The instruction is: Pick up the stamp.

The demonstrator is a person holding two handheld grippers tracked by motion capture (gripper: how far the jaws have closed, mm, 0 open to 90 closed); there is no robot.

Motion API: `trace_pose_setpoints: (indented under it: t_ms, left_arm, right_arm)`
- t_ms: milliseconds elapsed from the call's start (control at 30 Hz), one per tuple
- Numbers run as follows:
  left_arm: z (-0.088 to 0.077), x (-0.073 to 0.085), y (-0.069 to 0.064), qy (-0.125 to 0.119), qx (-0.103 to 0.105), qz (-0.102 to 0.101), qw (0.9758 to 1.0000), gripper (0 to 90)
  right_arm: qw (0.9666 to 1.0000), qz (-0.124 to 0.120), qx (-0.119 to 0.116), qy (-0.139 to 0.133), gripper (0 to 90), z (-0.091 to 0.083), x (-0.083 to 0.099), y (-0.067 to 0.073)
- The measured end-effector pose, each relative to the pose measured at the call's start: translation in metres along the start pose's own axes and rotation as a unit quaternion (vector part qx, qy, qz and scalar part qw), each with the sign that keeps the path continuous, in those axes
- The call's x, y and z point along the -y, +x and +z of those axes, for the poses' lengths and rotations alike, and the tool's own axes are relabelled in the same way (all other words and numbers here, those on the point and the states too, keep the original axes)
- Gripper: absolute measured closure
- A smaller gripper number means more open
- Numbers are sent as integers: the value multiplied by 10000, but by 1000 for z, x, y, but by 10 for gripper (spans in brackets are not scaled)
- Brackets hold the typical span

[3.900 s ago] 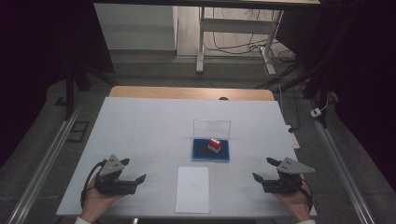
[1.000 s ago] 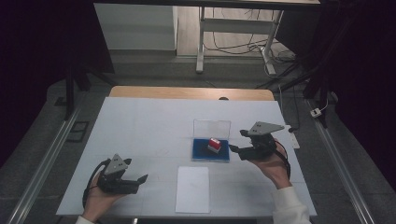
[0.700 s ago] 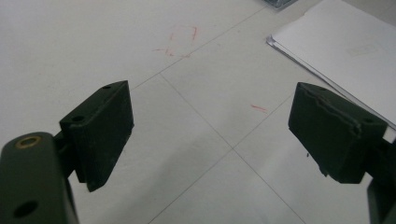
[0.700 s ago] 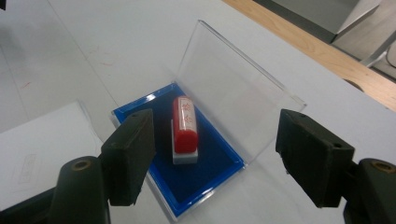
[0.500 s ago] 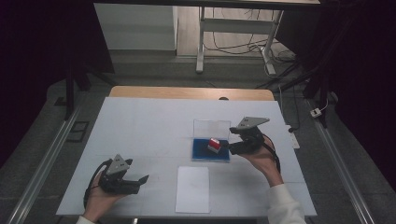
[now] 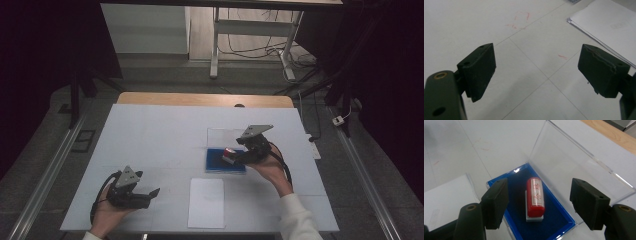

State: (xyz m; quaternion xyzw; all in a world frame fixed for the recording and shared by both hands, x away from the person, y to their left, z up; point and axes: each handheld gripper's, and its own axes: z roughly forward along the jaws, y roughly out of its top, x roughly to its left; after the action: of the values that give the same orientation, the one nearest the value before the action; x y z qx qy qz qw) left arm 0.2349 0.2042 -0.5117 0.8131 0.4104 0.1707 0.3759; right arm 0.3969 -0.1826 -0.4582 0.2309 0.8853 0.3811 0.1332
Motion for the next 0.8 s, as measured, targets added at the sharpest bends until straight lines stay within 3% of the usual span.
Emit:
trace_pose_setpoints:
  t_ms: [267,800]
  left_arm:
    - [1,0,0,5,-10,-19,10000,150]
    - [1,1,1,32,-19,4,10000,155]
  right_arm:
    - [9999,8,24,106,349,7,1,0]
    - [9995,-39,-12,320,507,23,5,-1]
